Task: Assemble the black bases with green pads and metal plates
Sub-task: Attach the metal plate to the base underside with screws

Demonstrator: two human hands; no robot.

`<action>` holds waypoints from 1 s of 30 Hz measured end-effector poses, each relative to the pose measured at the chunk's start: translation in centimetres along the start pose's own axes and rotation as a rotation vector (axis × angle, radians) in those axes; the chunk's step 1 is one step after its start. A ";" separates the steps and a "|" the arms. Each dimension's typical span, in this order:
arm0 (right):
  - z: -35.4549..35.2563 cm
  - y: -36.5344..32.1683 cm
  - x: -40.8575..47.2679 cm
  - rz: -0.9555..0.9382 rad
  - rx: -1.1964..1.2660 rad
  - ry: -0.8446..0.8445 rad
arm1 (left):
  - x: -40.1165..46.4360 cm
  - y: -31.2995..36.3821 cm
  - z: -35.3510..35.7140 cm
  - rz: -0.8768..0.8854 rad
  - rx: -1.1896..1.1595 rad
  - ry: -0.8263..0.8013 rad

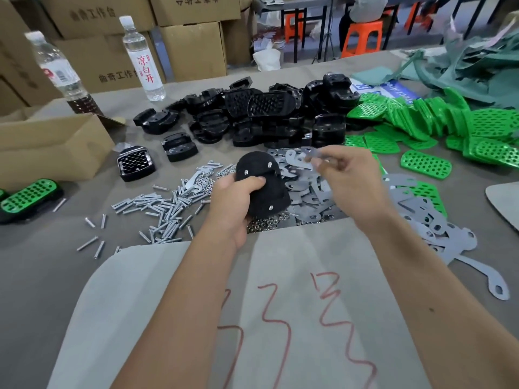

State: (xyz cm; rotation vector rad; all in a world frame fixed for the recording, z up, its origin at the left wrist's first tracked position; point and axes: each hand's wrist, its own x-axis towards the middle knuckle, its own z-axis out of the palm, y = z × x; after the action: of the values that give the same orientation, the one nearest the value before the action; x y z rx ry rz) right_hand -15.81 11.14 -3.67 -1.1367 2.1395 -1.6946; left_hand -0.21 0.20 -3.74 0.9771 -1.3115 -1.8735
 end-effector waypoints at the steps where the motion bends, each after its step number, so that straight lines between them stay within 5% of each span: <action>1: -0.1 -0.1 0.0 0.037 0.135 0.038 | 0.1 -0.1 0.0 0.003 0.008 0.013; 6: 0.7 -1.9 -0.4 0.180 0.761 -0.105 | 0.6 -0.6 0.4 0.050 0.044 0.089; 12: 2.5 -1.5 -1.7 0.026 0.497 -0.214 | 0.5 -0.7 0.6 0.096 0.056 0.174; 22: 3.5 -1.6 -2.1 0.238 0.304 -0.212 | 0.5 -0.6 0.5 0.120 0.033 0.234; 30: 3.9 -1.9 -2.3 0.228 0.215 -0.256 | 1.0 -0.6 0.4 0.158 0.031 0.238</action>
State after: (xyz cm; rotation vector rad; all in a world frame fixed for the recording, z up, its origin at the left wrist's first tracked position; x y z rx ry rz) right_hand -11.18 9.60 -3.97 -0.9509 1.8075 -1.5401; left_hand -1.18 -0.26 -4.47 1.0452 -1.2396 -1.5712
